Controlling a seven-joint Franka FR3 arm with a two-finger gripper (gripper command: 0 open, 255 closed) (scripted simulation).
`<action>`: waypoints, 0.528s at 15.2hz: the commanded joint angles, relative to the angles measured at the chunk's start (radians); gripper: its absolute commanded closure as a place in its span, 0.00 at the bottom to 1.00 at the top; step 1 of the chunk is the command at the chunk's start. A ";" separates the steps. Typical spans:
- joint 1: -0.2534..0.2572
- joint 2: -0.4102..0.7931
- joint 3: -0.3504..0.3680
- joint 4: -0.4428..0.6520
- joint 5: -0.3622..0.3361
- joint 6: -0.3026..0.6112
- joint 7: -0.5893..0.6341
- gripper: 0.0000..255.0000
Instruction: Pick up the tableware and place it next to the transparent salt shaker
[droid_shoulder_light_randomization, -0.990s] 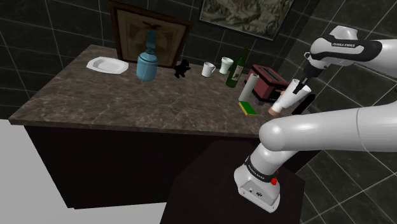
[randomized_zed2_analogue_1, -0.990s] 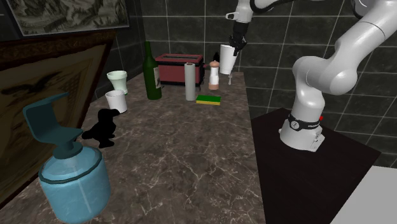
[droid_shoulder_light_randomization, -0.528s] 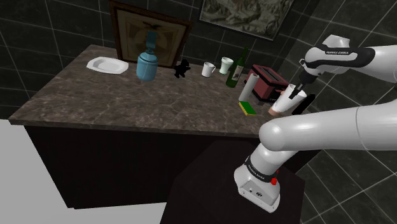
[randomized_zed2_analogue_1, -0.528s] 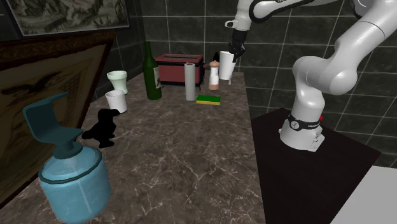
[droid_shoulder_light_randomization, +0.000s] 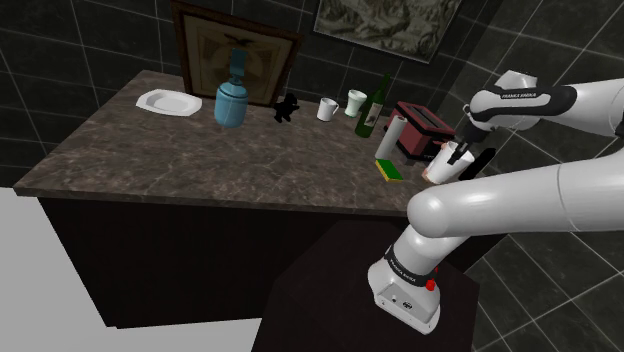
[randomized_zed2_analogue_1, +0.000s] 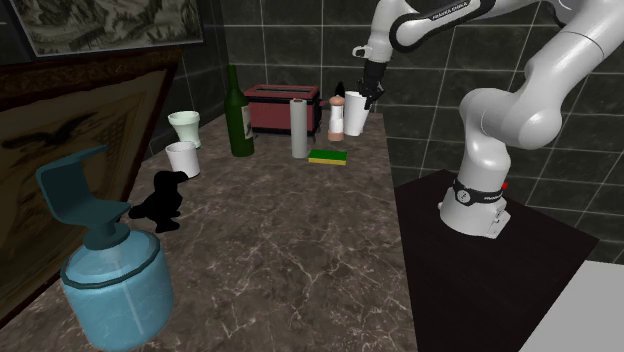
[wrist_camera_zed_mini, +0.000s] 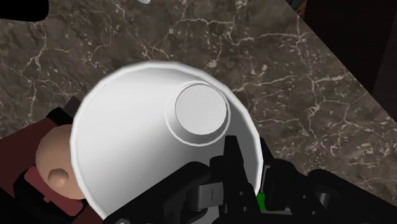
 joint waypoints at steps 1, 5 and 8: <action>0.003 0.010 -0.018 -0.017 -0.010 0.029 0.003 1.00; 0.015 0.038 -0.061 -0.046 -0.029 0.091 0.009 1.00; 0.020 0.050 -0.077 -0.056 -0.036 0.114 0.011 1.00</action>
